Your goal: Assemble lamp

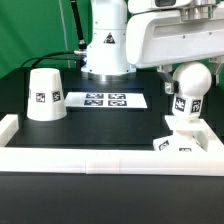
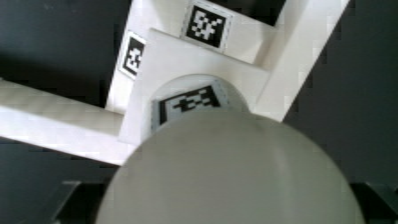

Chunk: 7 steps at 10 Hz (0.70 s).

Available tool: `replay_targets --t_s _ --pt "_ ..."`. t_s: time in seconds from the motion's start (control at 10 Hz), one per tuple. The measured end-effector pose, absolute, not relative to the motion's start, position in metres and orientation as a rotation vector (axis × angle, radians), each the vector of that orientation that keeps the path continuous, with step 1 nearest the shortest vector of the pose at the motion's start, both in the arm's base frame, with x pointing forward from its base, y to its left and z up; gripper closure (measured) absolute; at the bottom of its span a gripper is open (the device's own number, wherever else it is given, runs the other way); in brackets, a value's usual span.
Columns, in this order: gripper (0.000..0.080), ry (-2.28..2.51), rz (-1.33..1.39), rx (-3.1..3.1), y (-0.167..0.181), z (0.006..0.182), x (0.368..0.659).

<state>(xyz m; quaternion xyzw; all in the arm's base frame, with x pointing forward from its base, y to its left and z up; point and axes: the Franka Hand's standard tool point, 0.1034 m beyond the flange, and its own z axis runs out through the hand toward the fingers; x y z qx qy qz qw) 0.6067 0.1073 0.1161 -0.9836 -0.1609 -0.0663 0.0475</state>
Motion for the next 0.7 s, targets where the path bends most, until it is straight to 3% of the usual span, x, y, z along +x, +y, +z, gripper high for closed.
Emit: replay_targets --t_s 0.7 --pt "0.0222 0.441 -0.188 -2.953 0.1021 0.1167 0.6095"
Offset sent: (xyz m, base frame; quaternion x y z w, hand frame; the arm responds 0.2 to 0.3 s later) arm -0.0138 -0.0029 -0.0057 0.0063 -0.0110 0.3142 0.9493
